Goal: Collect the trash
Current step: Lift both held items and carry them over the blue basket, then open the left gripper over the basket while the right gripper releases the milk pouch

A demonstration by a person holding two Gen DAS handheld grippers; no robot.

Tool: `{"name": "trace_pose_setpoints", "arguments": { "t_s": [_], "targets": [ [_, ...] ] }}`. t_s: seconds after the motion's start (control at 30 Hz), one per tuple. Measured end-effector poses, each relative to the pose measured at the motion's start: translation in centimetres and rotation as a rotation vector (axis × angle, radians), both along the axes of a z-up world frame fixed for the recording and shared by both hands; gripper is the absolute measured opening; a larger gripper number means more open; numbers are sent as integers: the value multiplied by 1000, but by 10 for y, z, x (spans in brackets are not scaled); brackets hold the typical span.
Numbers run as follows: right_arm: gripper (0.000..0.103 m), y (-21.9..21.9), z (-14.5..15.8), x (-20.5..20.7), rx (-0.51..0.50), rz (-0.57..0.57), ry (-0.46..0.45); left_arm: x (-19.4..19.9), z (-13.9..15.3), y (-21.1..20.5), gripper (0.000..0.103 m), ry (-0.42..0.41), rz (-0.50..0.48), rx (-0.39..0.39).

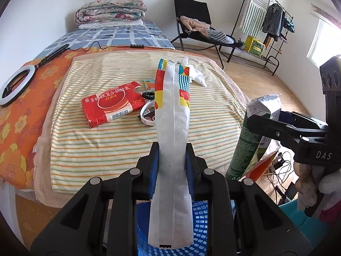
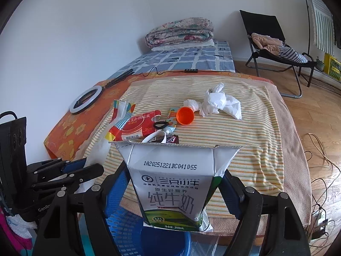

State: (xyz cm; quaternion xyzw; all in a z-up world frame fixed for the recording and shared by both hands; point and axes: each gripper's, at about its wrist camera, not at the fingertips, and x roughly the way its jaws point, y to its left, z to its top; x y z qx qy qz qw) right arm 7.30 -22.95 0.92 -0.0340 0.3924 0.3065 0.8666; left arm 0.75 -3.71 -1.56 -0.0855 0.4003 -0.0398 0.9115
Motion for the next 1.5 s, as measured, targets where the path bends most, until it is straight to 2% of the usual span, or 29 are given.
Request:
{"name": "trace_pose_setpoints", "arguments": {
  "t_s": [0.43,1.07,1.1,1.13,1.23,1.5],
  "targets": [
    [81,-1,-34,-43,-25,58,71,-23,-38,-2,22,52,14,26],
    [81,16,-73,-67,-89,129,148,-35,-72,-3,23,120,12,55],
    [81,16,-75,-67,-91,131,153,-35,-73,-3,30,129,12,57],
    [81,17,-76,-67,-94,131,158,-35,-74,-2,42,135,14,59],
    [82,18,-82,-66,-115,135,179,-37,-75,-1,58,132,24,63],
    [82,18,-94,-63,-140,125,219,-38,-77,8,59,145,50,66]
  ]
}}
